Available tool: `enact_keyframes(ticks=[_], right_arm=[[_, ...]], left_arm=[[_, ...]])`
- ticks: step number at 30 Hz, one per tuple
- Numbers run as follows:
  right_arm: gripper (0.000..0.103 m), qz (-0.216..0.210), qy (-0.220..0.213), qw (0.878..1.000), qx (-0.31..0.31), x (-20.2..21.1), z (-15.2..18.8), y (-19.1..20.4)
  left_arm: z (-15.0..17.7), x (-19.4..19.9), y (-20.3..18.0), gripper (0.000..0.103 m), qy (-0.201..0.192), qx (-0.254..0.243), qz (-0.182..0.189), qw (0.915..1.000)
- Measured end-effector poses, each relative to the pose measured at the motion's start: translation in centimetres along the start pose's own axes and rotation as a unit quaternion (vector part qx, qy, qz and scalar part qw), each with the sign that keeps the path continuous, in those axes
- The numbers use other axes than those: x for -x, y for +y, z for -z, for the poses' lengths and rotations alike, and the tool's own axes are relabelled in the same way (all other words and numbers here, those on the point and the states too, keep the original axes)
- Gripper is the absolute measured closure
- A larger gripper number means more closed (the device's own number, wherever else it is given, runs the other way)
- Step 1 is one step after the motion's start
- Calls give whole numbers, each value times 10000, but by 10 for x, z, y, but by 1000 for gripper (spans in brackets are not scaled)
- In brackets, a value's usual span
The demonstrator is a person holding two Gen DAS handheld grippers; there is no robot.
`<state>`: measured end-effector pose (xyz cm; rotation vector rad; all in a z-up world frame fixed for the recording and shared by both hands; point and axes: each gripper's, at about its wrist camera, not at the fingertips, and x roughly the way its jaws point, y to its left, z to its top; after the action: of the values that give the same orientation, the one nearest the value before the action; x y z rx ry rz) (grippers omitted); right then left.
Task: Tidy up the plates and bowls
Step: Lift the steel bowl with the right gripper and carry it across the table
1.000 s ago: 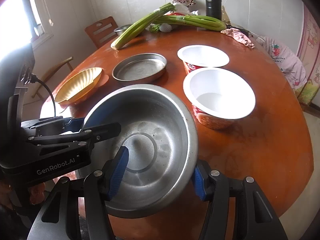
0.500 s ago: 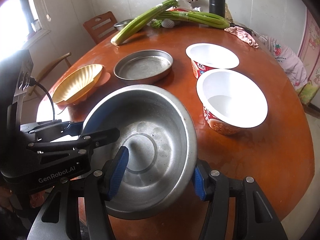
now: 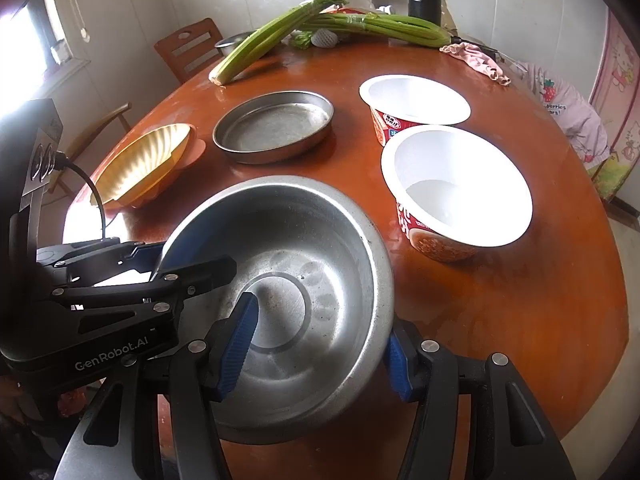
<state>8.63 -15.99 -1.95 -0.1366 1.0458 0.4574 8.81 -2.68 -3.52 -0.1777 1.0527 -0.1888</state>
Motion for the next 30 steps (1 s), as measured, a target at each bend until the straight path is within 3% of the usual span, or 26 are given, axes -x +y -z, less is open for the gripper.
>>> enact_keyframes(ticks=[30], right_arm=[[43,-250,216,9992,-217,-2,13,-16]], left_arm=[[3,-7,-15,66,140,-174,-120,9997]])
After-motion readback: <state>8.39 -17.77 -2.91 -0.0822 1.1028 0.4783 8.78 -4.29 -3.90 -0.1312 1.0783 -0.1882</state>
